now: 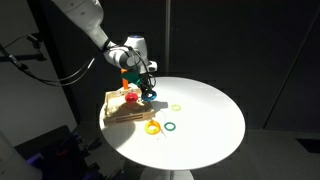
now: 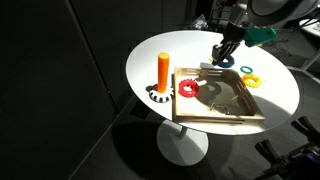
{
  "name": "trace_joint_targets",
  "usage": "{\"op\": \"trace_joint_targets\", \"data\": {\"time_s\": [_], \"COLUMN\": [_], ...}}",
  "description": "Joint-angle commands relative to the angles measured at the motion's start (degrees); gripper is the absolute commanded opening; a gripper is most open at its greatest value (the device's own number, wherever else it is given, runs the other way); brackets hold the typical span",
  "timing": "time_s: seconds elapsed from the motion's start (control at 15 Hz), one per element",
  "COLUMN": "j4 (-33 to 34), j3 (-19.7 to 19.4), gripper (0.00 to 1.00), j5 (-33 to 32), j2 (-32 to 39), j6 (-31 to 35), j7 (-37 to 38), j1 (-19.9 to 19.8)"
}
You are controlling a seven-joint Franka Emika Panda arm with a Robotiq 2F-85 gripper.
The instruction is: Put the blue ring on the table.
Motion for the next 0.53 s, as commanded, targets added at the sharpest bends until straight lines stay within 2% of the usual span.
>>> {"op": "trace_joint_targets", "data": {"time_s": [0.0, 0.47], "j4": [-2.13, -7.05], "j3": [-2.40, -6.93], "gripper": [0.10, 0.10], "j5": [-1.69, -4.09], "j2": [-1.83, -4.46], "j6": [-0.88, -1.32], "j7": [3.04, 6.48], "j1": [-0.28, -0.39]}}
